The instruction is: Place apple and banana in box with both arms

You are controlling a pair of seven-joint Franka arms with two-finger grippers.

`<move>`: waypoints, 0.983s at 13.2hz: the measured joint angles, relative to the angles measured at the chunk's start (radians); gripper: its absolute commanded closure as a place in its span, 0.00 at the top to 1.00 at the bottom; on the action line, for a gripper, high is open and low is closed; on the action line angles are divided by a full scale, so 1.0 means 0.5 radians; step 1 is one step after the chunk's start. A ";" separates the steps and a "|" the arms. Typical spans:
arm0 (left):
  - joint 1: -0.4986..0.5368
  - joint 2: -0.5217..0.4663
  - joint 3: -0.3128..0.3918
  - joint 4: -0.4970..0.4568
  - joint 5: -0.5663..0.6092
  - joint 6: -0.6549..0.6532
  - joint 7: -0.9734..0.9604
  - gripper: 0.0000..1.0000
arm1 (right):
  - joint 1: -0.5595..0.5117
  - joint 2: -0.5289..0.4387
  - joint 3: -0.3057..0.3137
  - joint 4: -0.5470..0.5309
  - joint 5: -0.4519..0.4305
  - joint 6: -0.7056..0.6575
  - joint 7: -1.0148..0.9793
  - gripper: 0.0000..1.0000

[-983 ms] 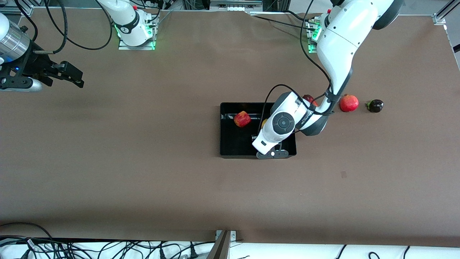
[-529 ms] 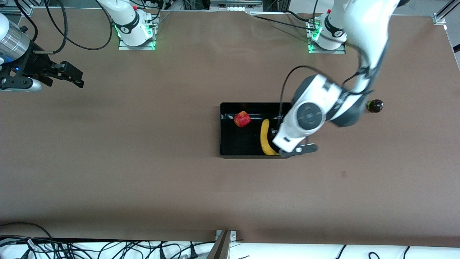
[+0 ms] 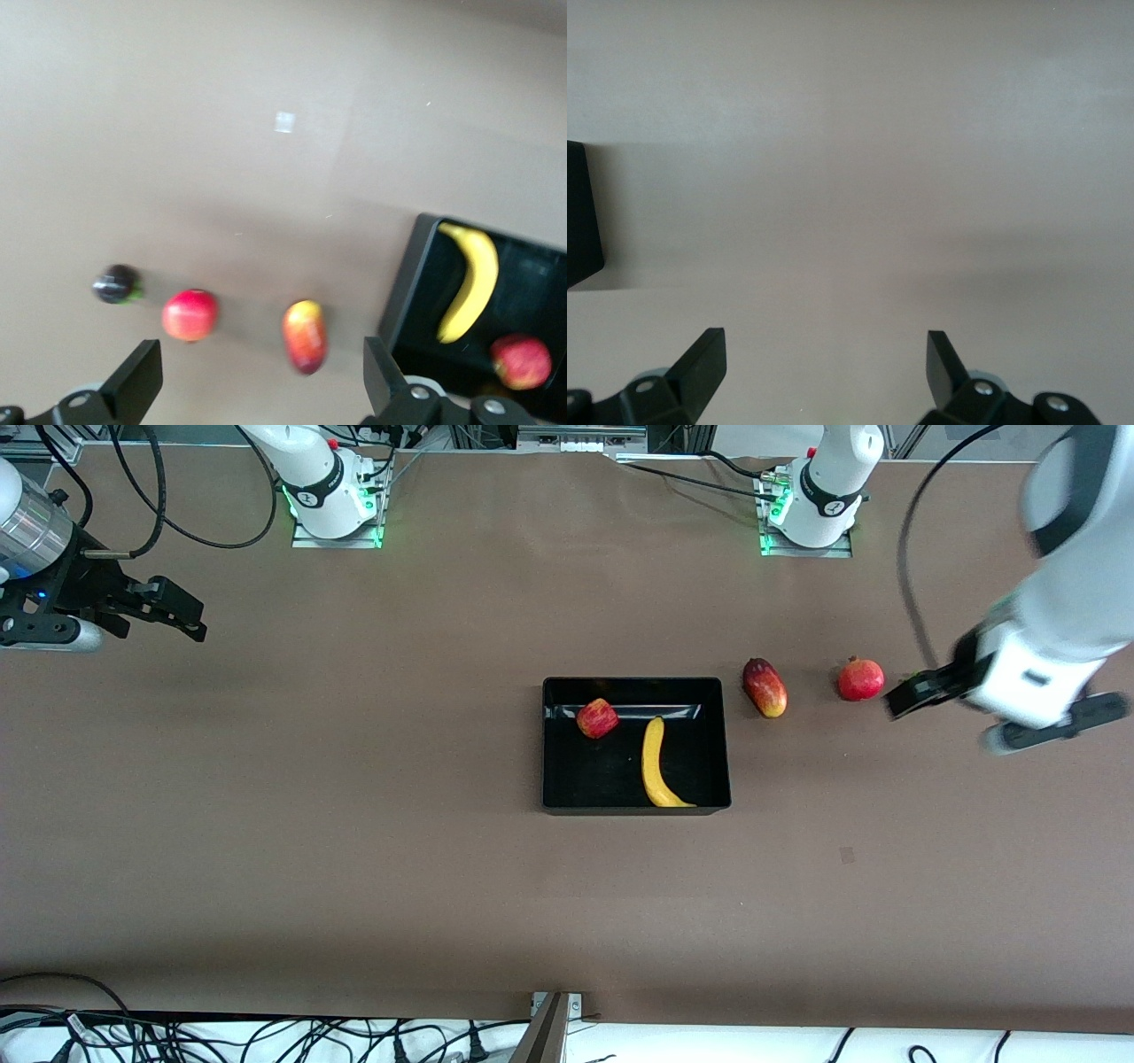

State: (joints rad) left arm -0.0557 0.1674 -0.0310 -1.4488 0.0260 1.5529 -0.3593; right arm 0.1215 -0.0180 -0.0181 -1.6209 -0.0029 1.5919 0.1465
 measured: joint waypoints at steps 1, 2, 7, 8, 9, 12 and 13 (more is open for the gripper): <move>0.003 -0.054 0.104 -0.006 -0.033 -0.039 0.175 1.00 | 0.000 0.000 0.000 0.001 0.000 0.016 0.000 1.00; 0.003 -0.100 0.174 -0.013 -0.050 -0.056 0.285 1.00 | 0.000 0.000 0.000 0.001 0.000 0.035 -0.001 1.00; -0.095 -0.301 0.240 -0.021 -0.045 -0.099 0.359 1.00 | 0.000 0.001 0.000 0.001 0.001 0.051 -0.006 1.00; -0.104 -0.315 0.240 -0.022 -0.045 -0.107 0.359 1.00 | 0.000 0.002 0.000 0.001 0.001 0.052 -0.015 1.00; -0.105 -0.318 0.241 -0.023 -0.045 -0.110 0.359 1.00 | 0.000 0.003 0.000 0.001 0.001 0.052 -0.024 1.00; -0.100 -0.317 0.252 -0.042 -0.045 -0.132 0.419 1.00 | 0.000 0.017 0.000 0.001 0.002 0.051 -0.035 1.00; -0.097 -0.316 0.257 -0.046 -0.045 -0.133 0.452 1.00 | 0.000 0.022 0.000 0.001 0.002 0.051 -0.037 1.00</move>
State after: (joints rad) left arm -0.1043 0.0094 0.0973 -1.4718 0.0036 1.4865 -0.1334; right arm 0.1215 -0.0070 -0.0180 -1.6204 -0.0022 1.6177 0.1280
